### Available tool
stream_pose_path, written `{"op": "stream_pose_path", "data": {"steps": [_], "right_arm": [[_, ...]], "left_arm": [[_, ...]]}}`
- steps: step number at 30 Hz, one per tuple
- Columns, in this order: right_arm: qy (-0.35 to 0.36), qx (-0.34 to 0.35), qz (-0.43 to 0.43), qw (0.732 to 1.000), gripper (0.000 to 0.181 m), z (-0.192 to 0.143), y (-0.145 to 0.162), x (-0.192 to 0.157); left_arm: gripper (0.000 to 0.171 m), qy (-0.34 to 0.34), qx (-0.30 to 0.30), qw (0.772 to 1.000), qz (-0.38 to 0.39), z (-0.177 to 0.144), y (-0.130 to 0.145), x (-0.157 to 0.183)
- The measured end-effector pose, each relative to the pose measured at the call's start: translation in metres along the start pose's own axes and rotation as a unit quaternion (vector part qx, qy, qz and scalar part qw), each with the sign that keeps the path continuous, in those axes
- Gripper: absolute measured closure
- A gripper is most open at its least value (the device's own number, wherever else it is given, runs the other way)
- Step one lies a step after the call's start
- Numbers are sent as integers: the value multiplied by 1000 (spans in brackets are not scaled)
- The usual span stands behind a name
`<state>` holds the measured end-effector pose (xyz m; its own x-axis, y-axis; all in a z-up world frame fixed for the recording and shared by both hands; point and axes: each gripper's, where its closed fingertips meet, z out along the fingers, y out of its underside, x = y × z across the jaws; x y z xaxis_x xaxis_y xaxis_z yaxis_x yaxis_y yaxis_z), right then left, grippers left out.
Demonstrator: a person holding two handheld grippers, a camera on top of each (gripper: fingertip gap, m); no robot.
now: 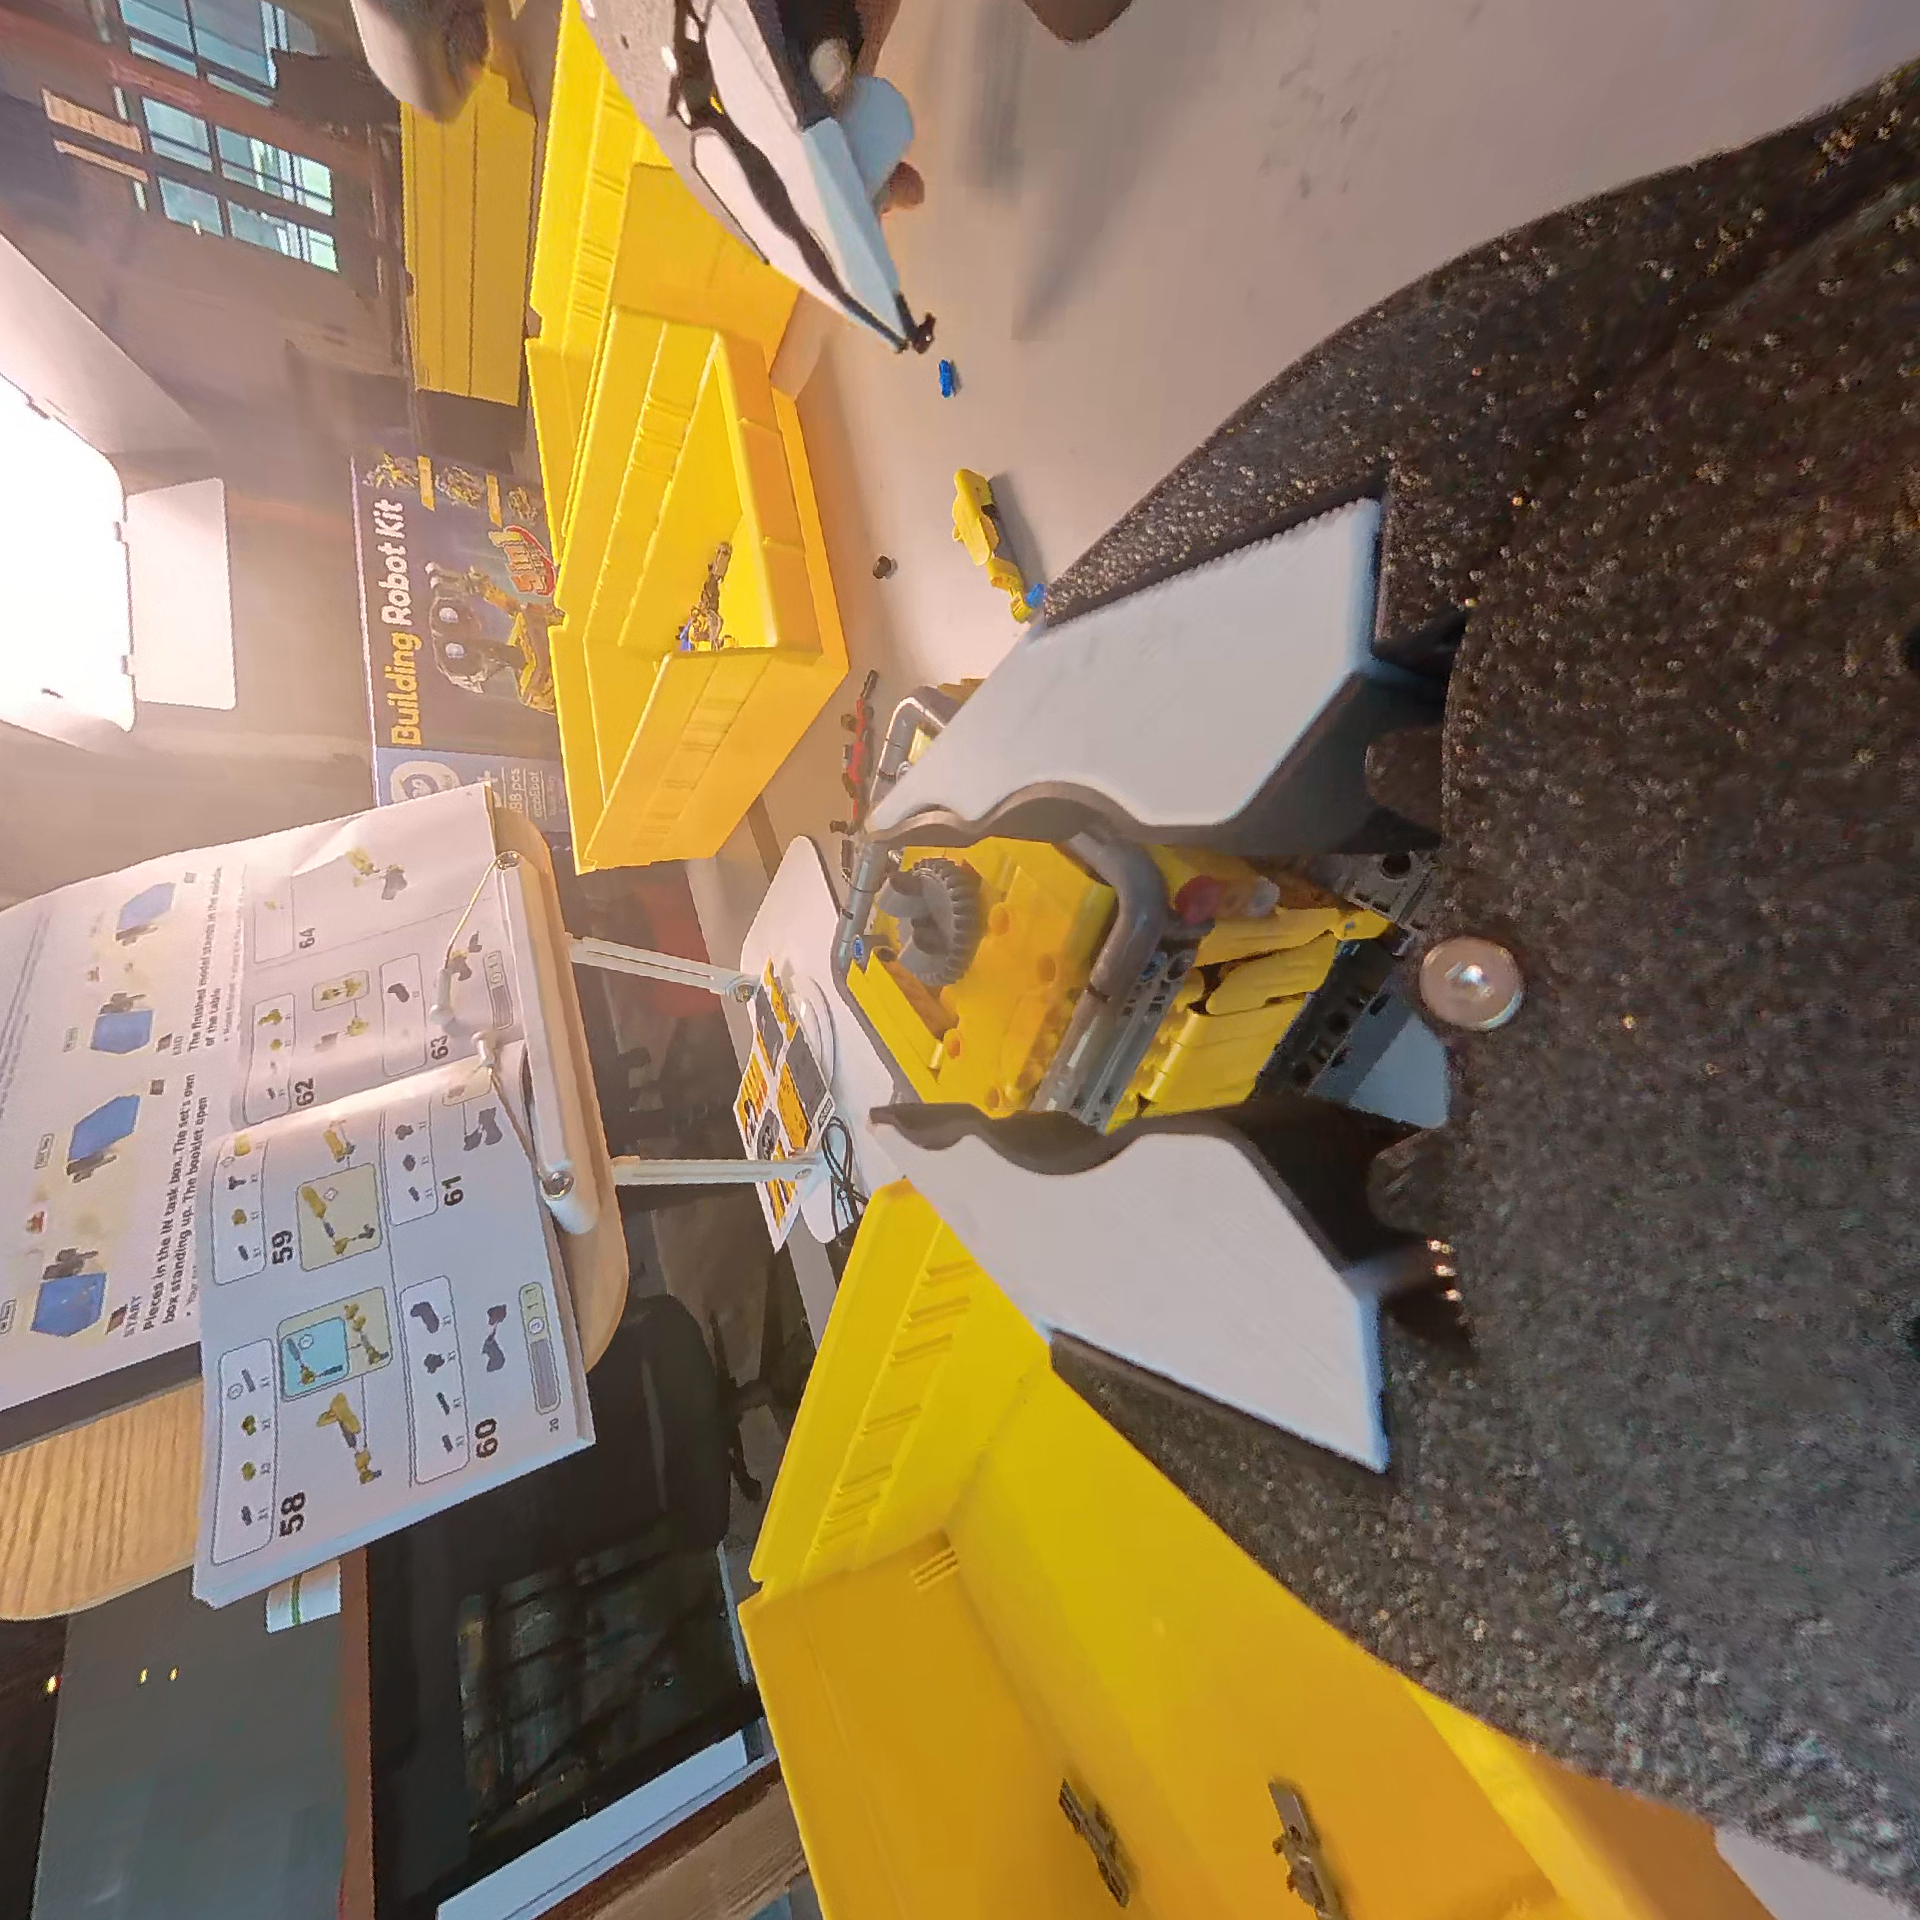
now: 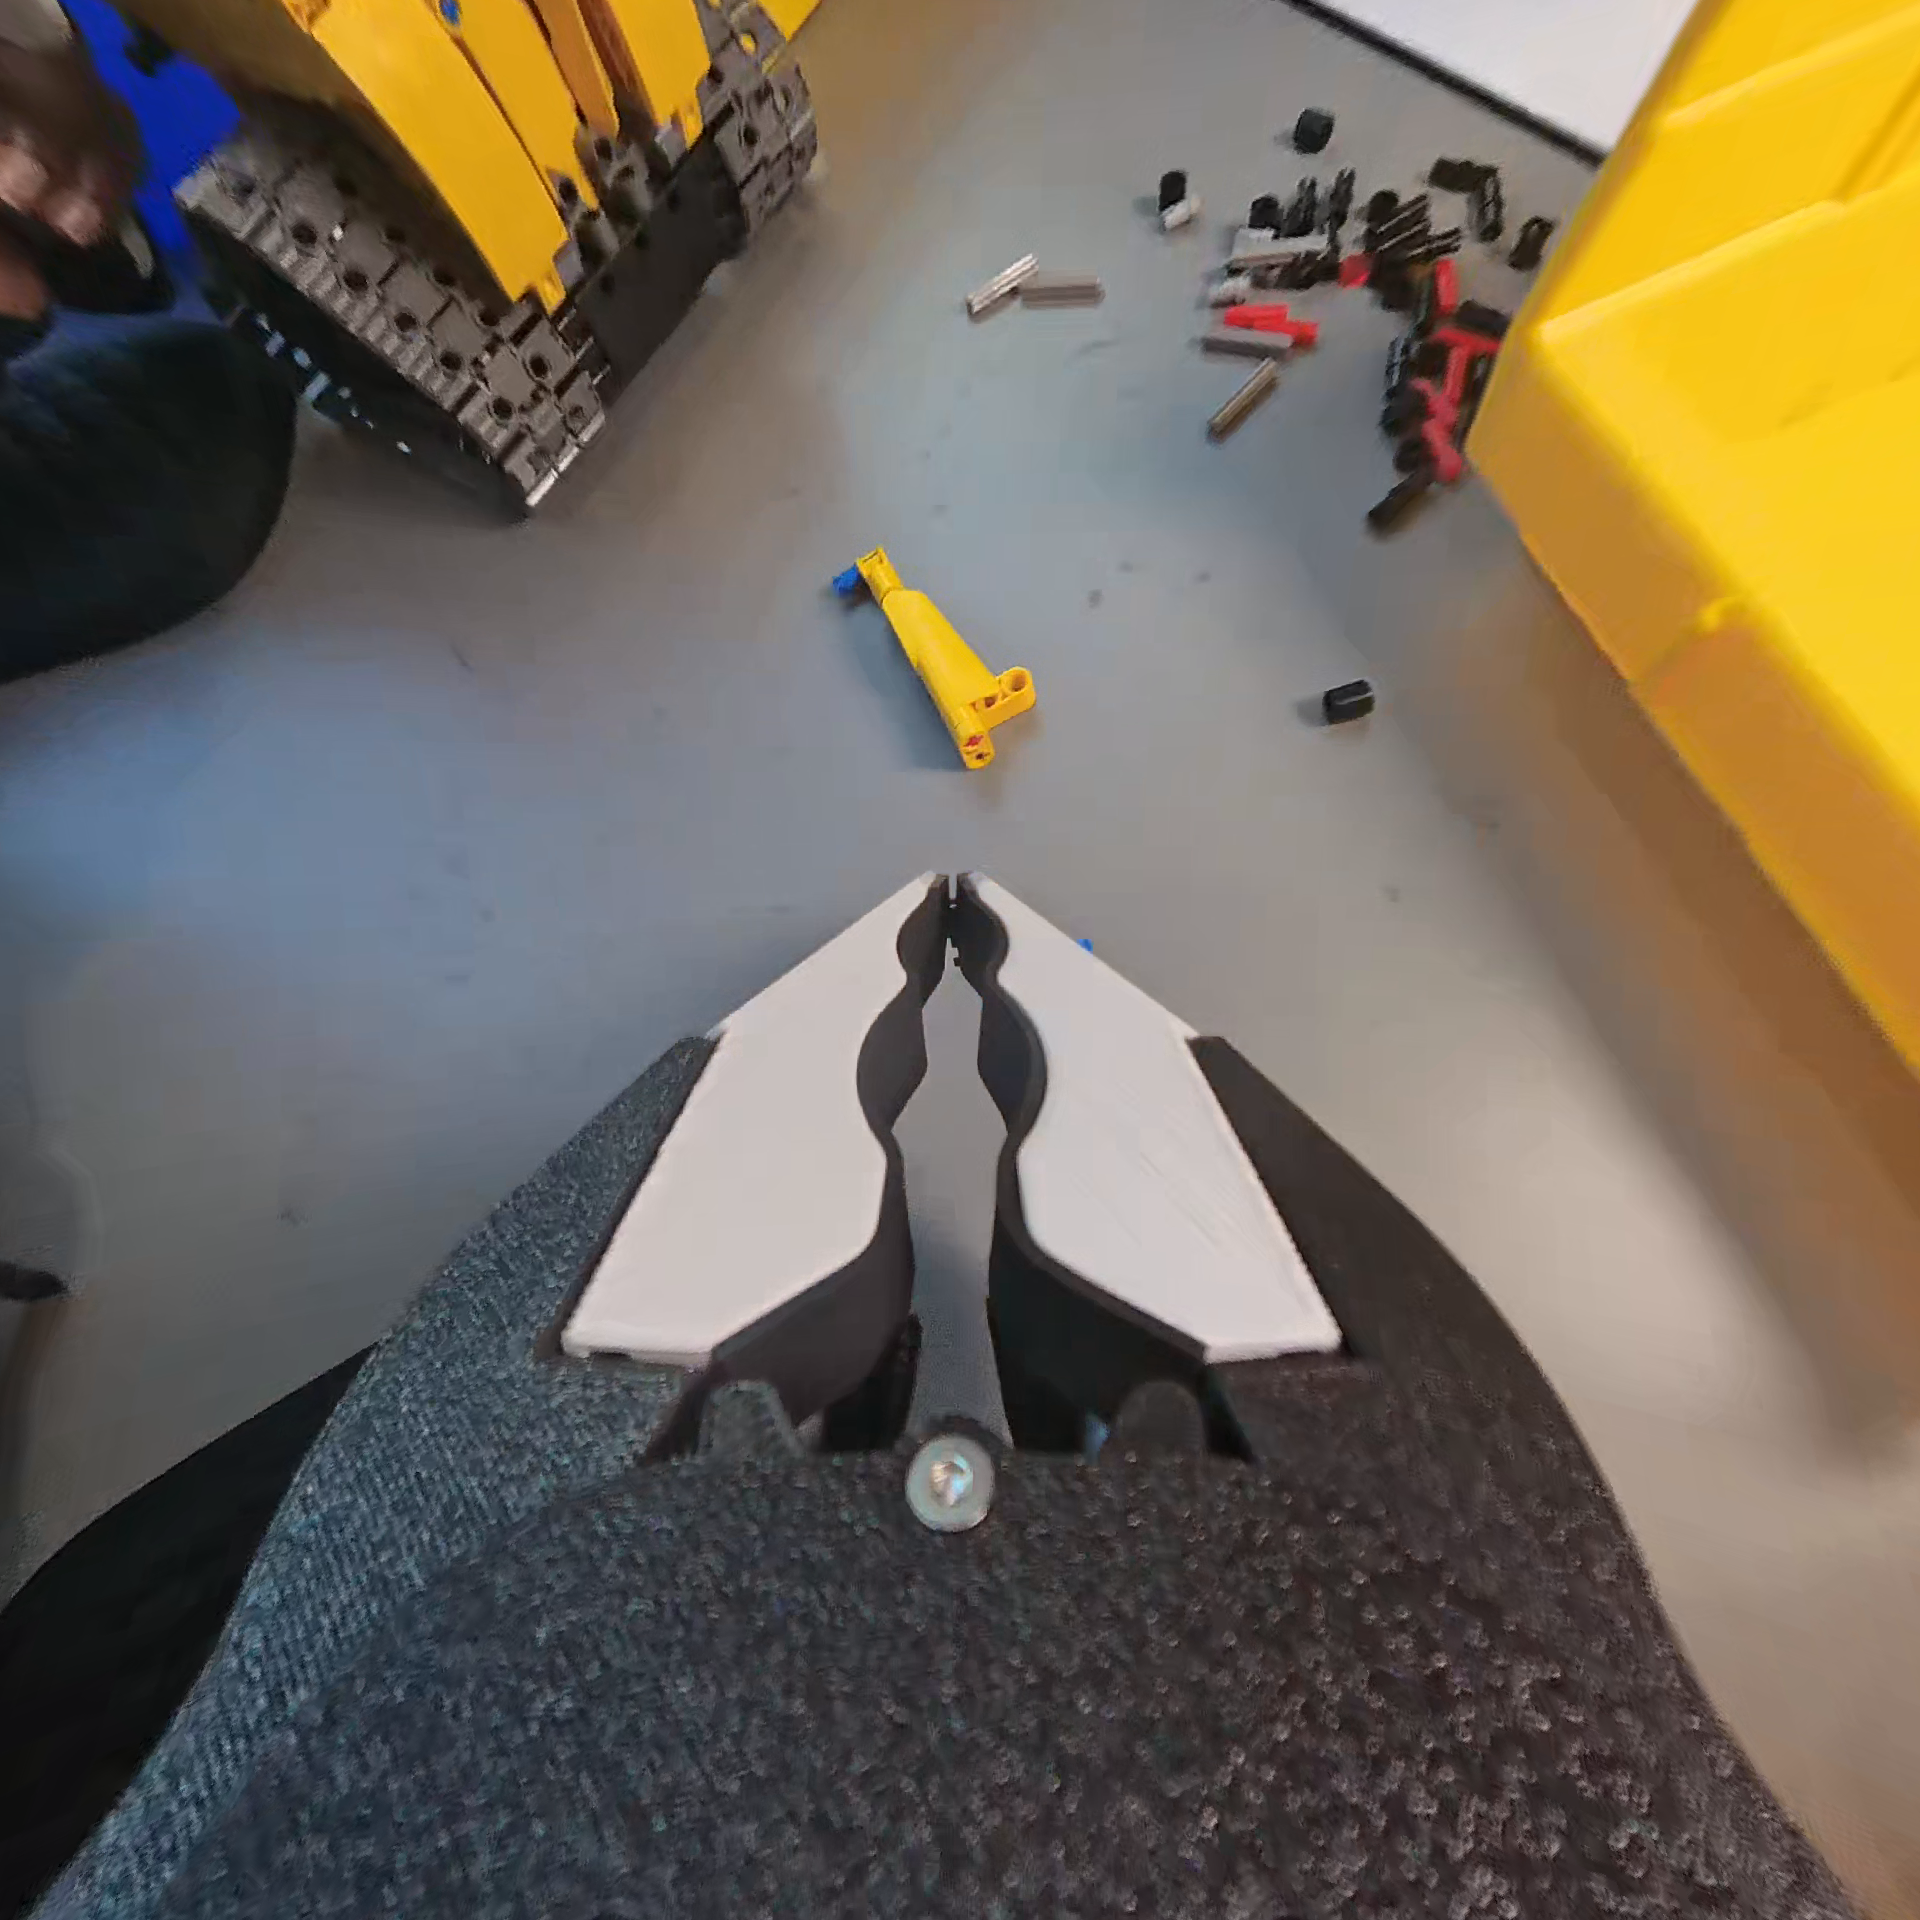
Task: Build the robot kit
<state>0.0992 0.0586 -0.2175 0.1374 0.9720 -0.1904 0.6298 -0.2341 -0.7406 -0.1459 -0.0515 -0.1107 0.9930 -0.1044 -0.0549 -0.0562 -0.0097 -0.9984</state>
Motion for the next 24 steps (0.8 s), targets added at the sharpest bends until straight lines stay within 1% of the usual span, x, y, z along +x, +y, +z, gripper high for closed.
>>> {"op": "stream_pose_path", "data": {"steps": [3, 6, 15, 18, 21, 22, 24], "right_arm": [[-1, -14, -9, 1000, 180, 16, 7, -2], [10, -24, -24, 999, 180, 23, 8, 1], [24, -35, -53, 998, 180, 27, 8, 3], [20, -29, -51, 998, 177, 26, 8, 3], [17, -15, -52, 998, 167, 24, 5, 3], [18, -5, -55, 998, 165, 24, 3, 4], [19, 37, -66, 997, 162, 19, -8, 2]], "left_arm": [[124, -3, -6, 1000, 5, -1, 4, -1], [123, -3, -7, 1000, 1, -1, 5, -2], [123, 1, -11, 1000, 3, 0, 7, 1], [123, 1, -11, 1000, 2, 0, 7, 1], [123, 1, -11, 1000, 2, 0, 7, 1], [123, 1, -11, 1000, 2, 0, 7, 1], [124, 2, -10, 1000, 0, 0, 6, 1]]}}
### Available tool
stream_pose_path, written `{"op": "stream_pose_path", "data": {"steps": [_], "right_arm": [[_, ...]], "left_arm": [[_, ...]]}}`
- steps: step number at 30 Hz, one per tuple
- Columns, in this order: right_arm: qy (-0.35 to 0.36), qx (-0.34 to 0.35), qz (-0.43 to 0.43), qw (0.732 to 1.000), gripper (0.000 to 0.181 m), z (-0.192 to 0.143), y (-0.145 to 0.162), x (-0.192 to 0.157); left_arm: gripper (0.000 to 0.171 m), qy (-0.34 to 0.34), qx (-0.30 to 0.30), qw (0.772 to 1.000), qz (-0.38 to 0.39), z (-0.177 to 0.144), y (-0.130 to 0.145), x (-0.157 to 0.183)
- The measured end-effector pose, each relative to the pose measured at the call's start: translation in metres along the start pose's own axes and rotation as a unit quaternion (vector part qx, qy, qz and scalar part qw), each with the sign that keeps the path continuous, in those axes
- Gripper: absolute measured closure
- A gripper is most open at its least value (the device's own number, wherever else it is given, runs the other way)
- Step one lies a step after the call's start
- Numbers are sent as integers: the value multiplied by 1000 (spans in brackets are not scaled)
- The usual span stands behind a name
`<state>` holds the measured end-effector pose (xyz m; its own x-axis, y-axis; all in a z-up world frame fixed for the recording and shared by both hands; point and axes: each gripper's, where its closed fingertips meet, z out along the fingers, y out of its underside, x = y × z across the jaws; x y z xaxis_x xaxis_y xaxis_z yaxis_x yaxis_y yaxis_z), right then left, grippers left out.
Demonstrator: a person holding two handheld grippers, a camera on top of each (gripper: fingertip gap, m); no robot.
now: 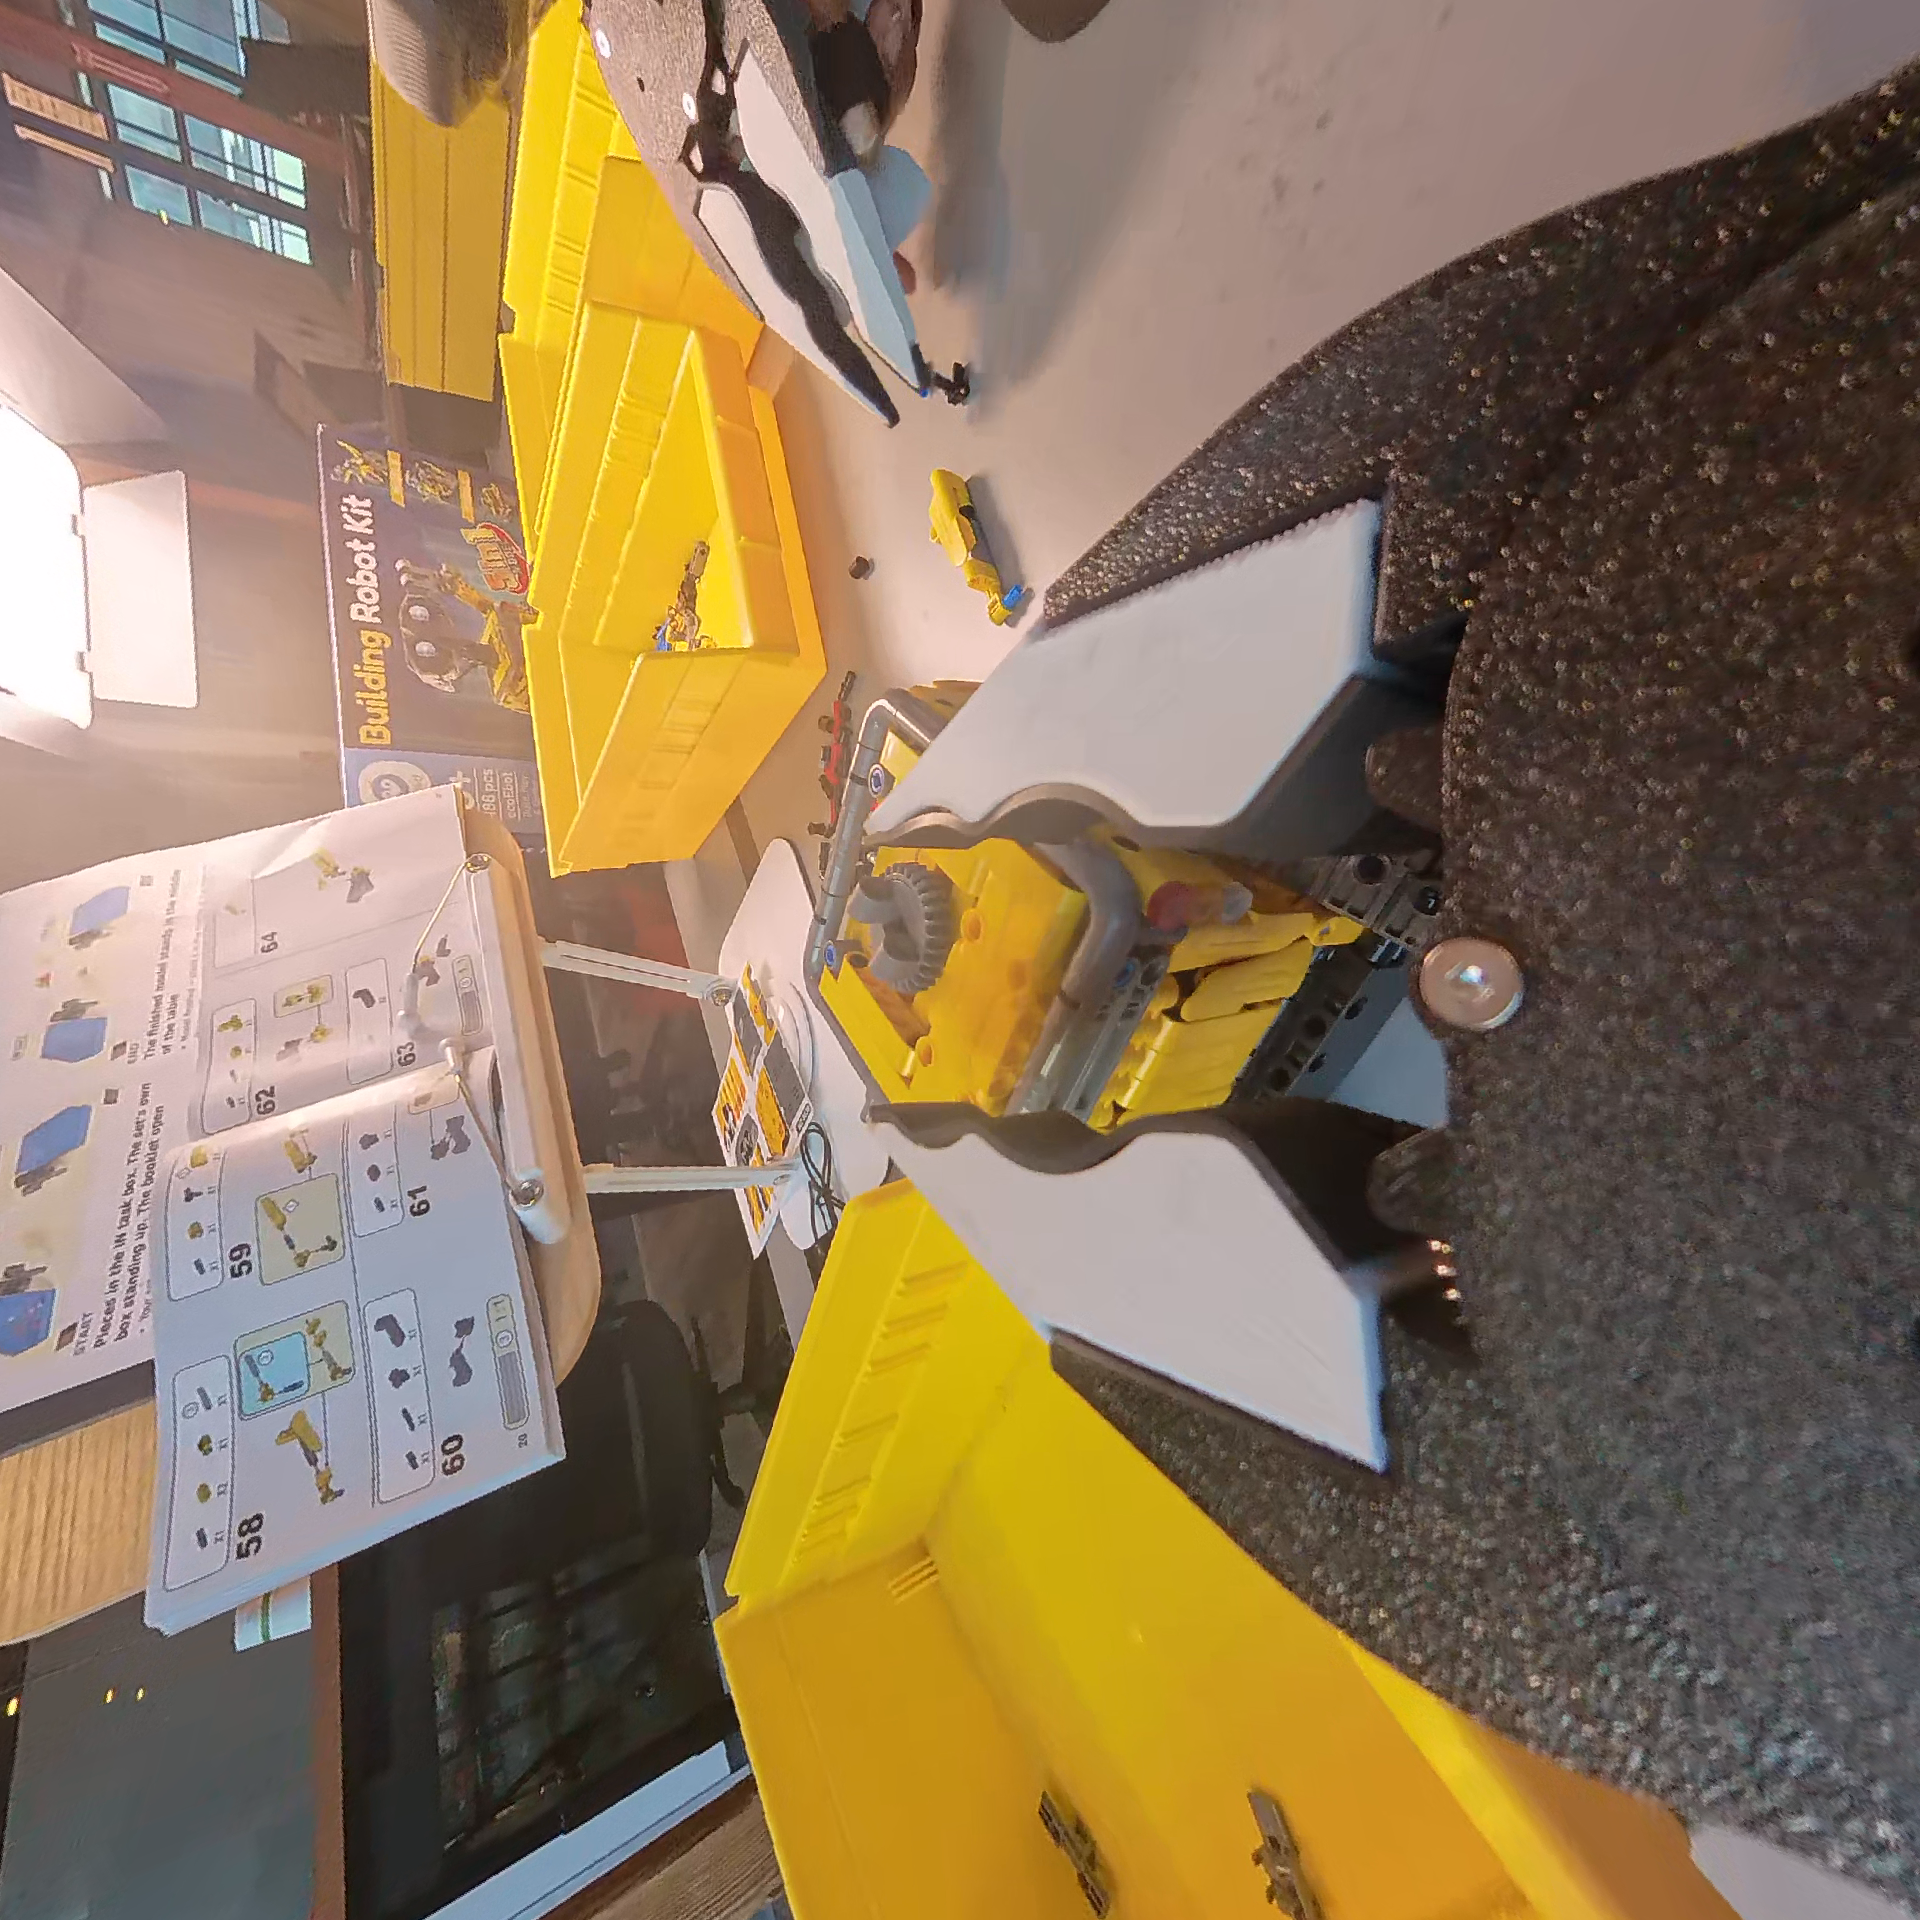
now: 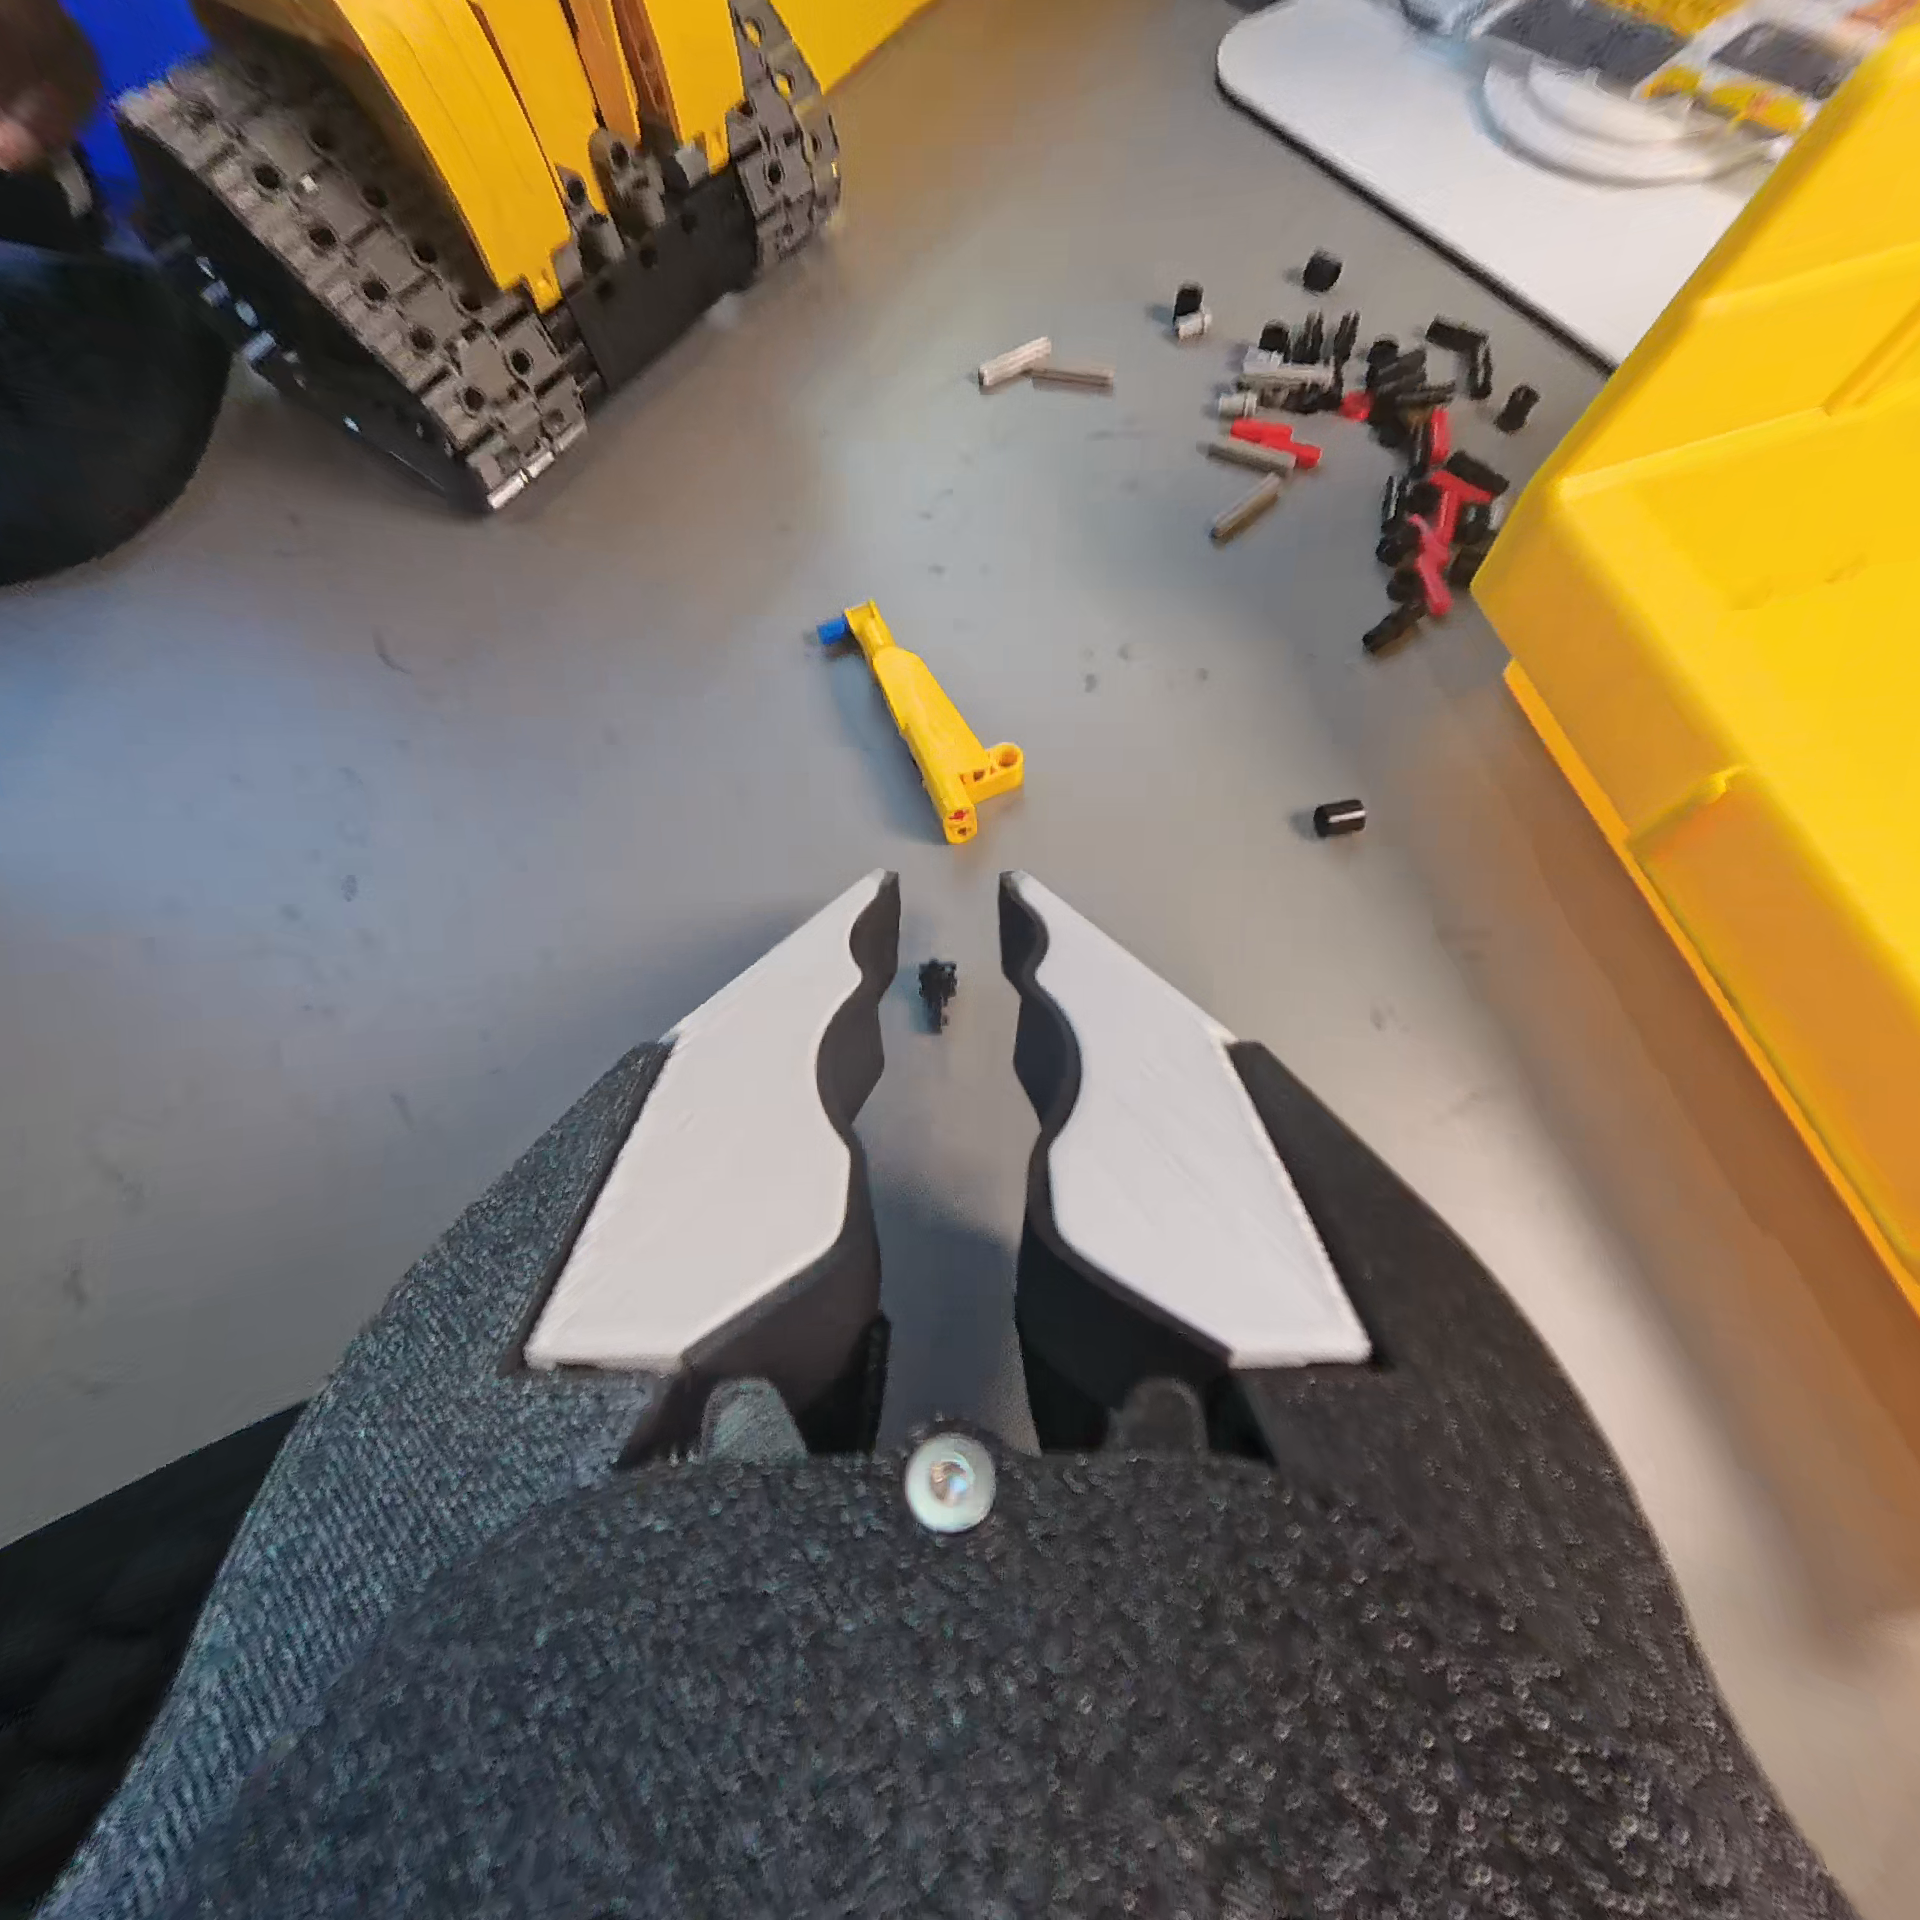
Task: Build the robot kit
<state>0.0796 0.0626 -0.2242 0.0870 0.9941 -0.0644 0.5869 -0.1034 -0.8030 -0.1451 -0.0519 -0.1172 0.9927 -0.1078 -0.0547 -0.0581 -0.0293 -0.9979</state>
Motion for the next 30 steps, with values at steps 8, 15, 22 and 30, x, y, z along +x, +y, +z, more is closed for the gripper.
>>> {"op": "stream_pose_path", "data": {"steps": [8, 15, 22, 30], "right_arm": [[33, 176, -27, 983, 141, -37, -47, 8], [50, 198, -42, 978, 133, -51, -55, 15], [50, 194, -65, 978, 134, -47, -52, 6], [67, 183, -78, 978, 138, -47, -52, 7]], "left_arm": [[125, -35, 22, 999, -2, -40, -32, -10], [129, -251, -74, 965, 33, -173, -75, -141], [128, -195, -291, 936, -21, -219, -20, -220], [123, 16, -573, 819, 16, -209, 114, -165]]}}
